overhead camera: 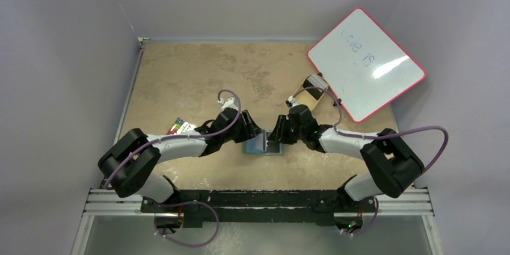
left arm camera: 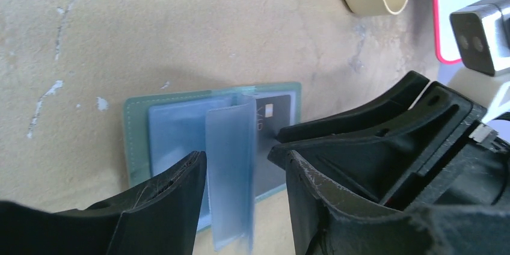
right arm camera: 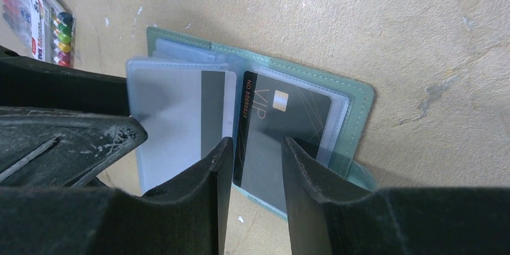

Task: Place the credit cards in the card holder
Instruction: Turn over the card slot in the card holder.

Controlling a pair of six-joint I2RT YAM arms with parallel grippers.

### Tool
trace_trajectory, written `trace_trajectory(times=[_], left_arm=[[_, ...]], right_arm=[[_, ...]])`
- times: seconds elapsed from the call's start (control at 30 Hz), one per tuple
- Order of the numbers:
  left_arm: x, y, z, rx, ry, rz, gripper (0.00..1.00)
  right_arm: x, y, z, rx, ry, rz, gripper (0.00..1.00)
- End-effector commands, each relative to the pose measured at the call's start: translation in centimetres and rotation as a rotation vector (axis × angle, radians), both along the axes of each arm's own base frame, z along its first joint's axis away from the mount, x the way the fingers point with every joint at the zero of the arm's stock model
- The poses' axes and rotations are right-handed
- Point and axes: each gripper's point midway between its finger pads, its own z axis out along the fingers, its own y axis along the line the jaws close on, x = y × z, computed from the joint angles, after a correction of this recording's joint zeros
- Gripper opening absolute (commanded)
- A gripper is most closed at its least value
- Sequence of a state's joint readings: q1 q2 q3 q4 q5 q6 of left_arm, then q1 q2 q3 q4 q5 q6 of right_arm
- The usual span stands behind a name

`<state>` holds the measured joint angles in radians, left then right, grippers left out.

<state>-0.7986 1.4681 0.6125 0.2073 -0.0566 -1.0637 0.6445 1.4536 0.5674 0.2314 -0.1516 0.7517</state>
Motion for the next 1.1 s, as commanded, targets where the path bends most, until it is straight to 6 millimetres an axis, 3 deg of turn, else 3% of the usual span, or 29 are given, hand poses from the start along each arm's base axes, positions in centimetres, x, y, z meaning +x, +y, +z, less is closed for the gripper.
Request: trace_trajectory(times=[0.0,0.2,0.4,0.67,0.77,0.97,1.07], left_arm=[[0.4,-1.6,3.0,-0.134,-0.057,-0.022,0.50],[0.4,-2.0,3.8,-0.167,-0.066,-0.028,0.49],[0.4,-2.1,3.4,-0.165,-0.060,-0.027,0.46],[0.4,-2.2,3.6,-0.177,-0.066,-0.032,0.19],[0.4,-2.2,3.5,-0.177,-0.066,-0.031,0.14],[0.4,-2.3,3.5,-0.185,-0.068,-0.032,0.14],[0.3,-2.4,3.4,-0.194,-0.068,-0.039,0.04]], right_arm=[[-0.4,-0.3,-0.7,-0.019,0.011,0.008,0.38],[-0.2,-0.4,-0.4,-0.027,0.000,0.003,0.38],[0.2,-0.7,0.3,-0.045,-0.020,-0.009,0.38],[0.1,-0.8,0.1,-0.050,-0.018,-0.007,0.38],[0.1,-0.8,0.2,-0.049,-0.021,-0.008,0.38],[0.0,-1.1,0.3,-0.053,-0.023,-0.013,0.38],[-0.1,-1.1,0.2,-0.057,-0.018,-0.013,0.38]])
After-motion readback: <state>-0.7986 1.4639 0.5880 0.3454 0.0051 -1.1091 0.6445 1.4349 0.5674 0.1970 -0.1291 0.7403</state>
